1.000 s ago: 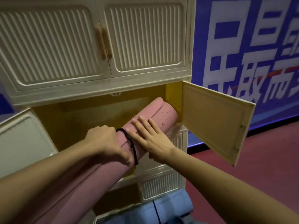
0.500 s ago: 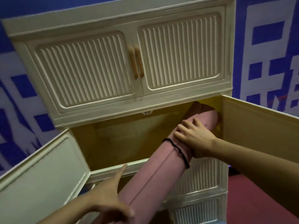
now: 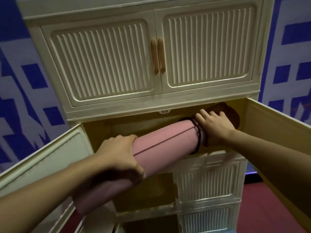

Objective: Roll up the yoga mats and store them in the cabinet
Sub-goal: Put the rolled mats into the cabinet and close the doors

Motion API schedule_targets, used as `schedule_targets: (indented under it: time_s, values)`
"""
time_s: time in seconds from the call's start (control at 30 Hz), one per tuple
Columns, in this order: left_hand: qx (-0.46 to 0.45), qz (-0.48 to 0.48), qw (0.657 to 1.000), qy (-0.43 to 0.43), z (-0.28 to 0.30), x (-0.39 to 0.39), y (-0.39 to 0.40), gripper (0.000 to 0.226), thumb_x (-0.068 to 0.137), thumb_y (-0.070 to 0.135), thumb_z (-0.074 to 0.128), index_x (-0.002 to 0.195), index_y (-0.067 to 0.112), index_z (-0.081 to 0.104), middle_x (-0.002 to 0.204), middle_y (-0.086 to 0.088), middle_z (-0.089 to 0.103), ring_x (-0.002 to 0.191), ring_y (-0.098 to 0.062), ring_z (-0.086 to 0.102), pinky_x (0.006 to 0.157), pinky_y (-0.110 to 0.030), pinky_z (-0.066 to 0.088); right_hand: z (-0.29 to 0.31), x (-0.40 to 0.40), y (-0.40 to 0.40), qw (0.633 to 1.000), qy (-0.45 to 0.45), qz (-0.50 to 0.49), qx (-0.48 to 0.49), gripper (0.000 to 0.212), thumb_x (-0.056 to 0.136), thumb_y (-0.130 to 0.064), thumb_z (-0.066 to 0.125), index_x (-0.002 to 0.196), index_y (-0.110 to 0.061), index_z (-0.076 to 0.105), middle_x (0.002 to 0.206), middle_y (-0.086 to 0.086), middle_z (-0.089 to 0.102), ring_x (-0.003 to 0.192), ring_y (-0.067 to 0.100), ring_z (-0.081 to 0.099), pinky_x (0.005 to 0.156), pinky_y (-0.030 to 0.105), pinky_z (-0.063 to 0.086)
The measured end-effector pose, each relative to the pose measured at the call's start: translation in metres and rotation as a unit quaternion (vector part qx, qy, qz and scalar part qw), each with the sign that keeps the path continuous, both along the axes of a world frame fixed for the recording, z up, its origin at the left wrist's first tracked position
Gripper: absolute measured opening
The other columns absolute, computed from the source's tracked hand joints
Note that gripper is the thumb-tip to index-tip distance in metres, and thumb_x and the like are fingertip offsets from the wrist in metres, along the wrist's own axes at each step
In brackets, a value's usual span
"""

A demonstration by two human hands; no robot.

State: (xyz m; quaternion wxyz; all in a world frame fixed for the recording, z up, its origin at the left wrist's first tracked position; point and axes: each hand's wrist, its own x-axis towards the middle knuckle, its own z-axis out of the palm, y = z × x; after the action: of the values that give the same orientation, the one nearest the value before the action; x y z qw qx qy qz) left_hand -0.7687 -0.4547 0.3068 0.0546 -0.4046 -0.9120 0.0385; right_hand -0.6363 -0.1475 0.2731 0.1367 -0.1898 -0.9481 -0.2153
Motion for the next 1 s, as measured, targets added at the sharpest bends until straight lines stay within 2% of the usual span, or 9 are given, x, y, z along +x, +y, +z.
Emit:
schedule_targets:
  time_s: [0.17, 0.23, 0.37, 0.47, 0.6, 0.67, 0.8, 0.9, 1.0]
  values:
    - [-0.020, -0.019, 0.999, 0.030, 0.015, -0.023, 0.043, 0.122, 0.038, 0.077, 0.084, 0.146, 0.037, 0.043, 0.125, 0.009, 0.066, 0.105, -0.021, 0.065, 0.087, -0.038, 0.058, -0.022, 0.002, 0.015, 0.996, 0.026, -0.057, -0.061, 0.098, 0.064, -0.064, 0.078, 0.140, -0.025, 0.029, 0.132, -0.001, 0.046, 0.117, 0.027, 0.054, 0.098, 0.047, 0.043]
    - [-0.030, -0.010, 0.998, 0.051, 0.012, -0.041, 0.051, 0.120, 0.042, 0.075, 0.086, 0.147, 0.034, 0.042, 0.126, 0.007, 0.065, 0.108, -0.023, 0.064, 0.081, -0.035, 0.054, -0.024, -0.009, 0.017, 0.996, 0.021, -0.078, -0.048, 0.095, 0.068, -0.063, 0.075, 0.144, -0.025, 0.032, 0.130, 0.000, 0.052, 0.117, 0.028, 0.056, 0.098, 0.048, 0.041]
    - [-0.013, 0.032, 0.997, 0.070, 0.004, -0.075, 0.061, 0.070, 0.051, 0.070, 0.088, 0.096, 0.026, 0.057, 0.095, 0.008, 0.065, 0.086, -0.019, 0.062, 0.069, -0.032, 0.047, -0.031, -0.037, 0.024, 0.994, 0.049, -0.090, -0.030, 0.079, 0.075, -0.056, 0.070, 0.139, -0.028, 0.035, 0.127, 0.001, 0.052, 0.107, 0.034, 0.061, 0.090, 0.049, 0.040]
    - [-0.035, 0.089, 0.995, 0.004, -0.007, -0.092, 0.070, 0.053, 0.061, 0.065, 0.087, 0.072, 0.023, 0.058, 0.075, 0.008, 0.062, 0.071, -0.013, 0.058, 0.064, -0.029, 0.047, -0.039, -0.049, 0.031, 0.996, 0.044, -0.080, -0.021, 0.080, 0.077, -0.056, 0.066, 0.143, -0.028, 0.031, 0.138, 0.006, 0.040, 0.122, 0.037, 0.048, 0.098, 0.053, 0.039]
    - [-0.076, 0.112, 0.987, -0.087, -0.041, -0.107, 0.072, 0.050, 0.069, 0.064, 0.084, 0.068, 0.021, 0.059, 0.073, 0.007, 0.059, 0.067, -0.012, 0.053, 0.062, -0.029, 0.044, -0.034, -0.057, 0.045, 0.994, -0.077, -0.072, -0.024, 0.114, 0.060, -0.060, 0.080, 0.150, -0.024, 0.020, 0.148, 0.011, 0.030, 0.136, 0.040, 0.036, 0.115, 0.057, 0.025]
    - [-0.079, 0.108, 0.985, -0.109, -0.055, -0.111, 0.069, 0.051, 0.068, 0.066, 0.083, 0.068, 0.021, 0.058, 0.073, 0.007, 0.058, 0.069, -0.013, 0.054, 0.060, -0.029, 0.042, -0.029, -0.055, 0.054, 0.989, -0.114, -0.065, -0.070, 0.121, 0.062, -0.053, 0.086, 0.155, -0.027, 0.013, 0.155, 0.011, 0.027, 0.140, 0.040, 0.033, 0.116, 0.053, 0.029]
    - [-0.081, 0.096, 0.984, -0.125, -0.053, -0.117, 0.063, 0.056, 0.070, 0.071, 0.079, 0.070, 0.019, 0.058, 0.073, 0.006, 0.058, 0.067, -0.011, 0.053, 0.056, -0.029, 0.039, -0.024, -0.050, 0.060, 0.973, -0.154, -0.089, -0.145, 0.123, 0.081, -0.030, 0.083, 0.159, -0.032, -0.012, 0.155, 0.013, 0.040, 0.134, 0.038, 0.049, 0.088, 0.040, 0.052]
    - [-0.073, 0.093, 0.985, -0.125, -0.059, -0.119, 0.060, 0.055, 0.072, 0.070, 0.078, 0.071, 0.019, 0.057, 0.073, 0.006, 0.058, 0.066, -0.010, 0.053, 0.055, -0.028, 0.037, -0.020, -0.057, 0.059, 0.982, -0.149, -0.068, -0.099, 0.129, 0.074, -0.036, 0.088, 0.161, -0.030, -0.007, 0.159, 0.013, 0.033, 0.143, 0.038, 0.038, 0.104, 0.045, 0.048]
    - [-0.045, 0.101, 0.985, -0.132, -0.072, -0.119, 0.060, 0.055, 0.071, 0.067, 0.081, 0.072, 0.016, 0.060, 0.075, 0.004, 0.061, 0.069, -0.012, 0.057, 0.056, -0.029, 0.039, -0.034, -0.069, 0.063, 0.967, -0.206, -0.099, -0.116, 0.116, 0.070, -0.050, 0.087, 0.158, -0.027, 0.015, 0.163, 0.015, 0.019, 0.147, 0.038, 0.028, 0.118, 0.052, 0.034]
